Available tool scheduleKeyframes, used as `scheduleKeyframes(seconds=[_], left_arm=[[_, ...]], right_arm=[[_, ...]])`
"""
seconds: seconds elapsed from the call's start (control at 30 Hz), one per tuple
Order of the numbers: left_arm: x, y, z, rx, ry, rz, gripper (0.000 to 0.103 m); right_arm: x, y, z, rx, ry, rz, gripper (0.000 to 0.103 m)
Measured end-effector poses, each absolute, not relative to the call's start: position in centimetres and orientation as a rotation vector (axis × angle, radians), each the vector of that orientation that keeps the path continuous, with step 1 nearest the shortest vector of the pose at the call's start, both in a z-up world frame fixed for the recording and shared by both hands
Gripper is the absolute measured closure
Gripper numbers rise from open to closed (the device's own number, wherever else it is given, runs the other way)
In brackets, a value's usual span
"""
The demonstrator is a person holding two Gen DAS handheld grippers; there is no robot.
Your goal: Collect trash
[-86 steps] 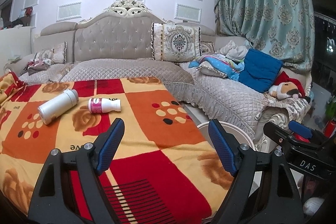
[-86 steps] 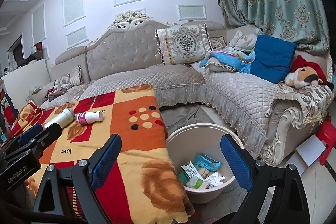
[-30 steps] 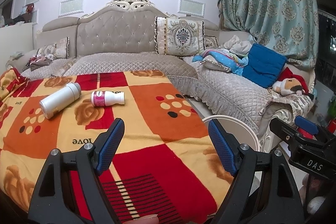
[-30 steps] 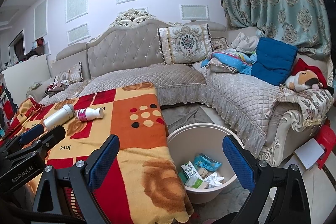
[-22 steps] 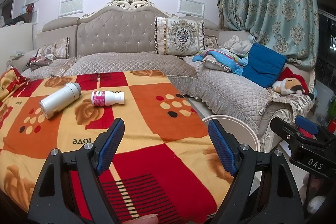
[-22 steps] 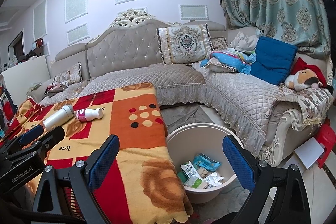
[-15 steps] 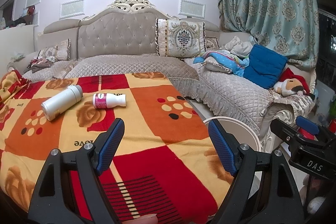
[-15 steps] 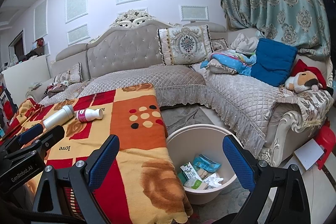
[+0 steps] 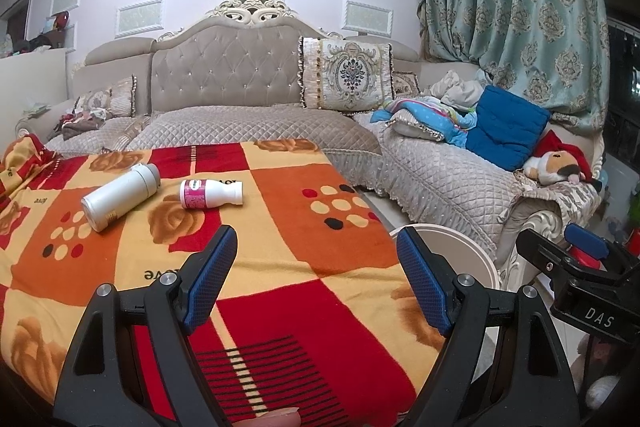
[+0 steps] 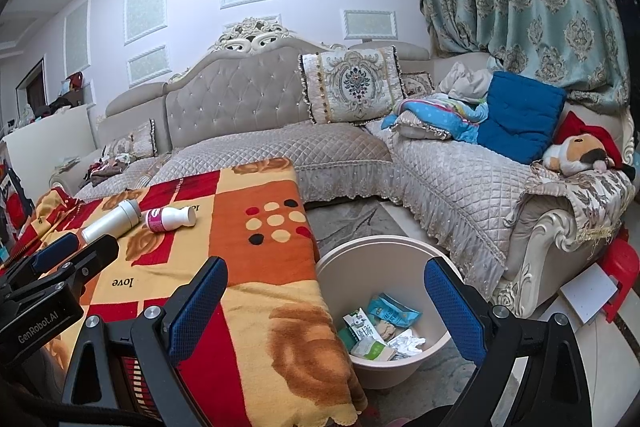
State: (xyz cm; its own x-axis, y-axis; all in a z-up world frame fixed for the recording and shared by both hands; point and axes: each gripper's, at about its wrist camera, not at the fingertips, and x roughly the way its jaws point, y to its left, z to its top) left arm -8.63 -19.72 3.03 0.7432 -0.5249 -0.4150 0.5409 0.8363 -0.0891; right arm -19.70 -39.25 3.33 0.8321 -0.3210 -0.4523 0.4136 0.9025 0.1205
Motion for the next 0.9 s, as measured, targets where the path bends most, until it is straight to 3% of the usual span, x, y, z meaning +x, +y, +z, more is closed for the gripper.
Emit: scheduleKeyframes(seconds=[0.9], left_arm=[[-8.41,-19.5,2.82,0.038,0.46,-0.581,0.021]], right_arm=[[-19.33,-39.41,3.22,0.224,0.463,-0.386,0.005]])
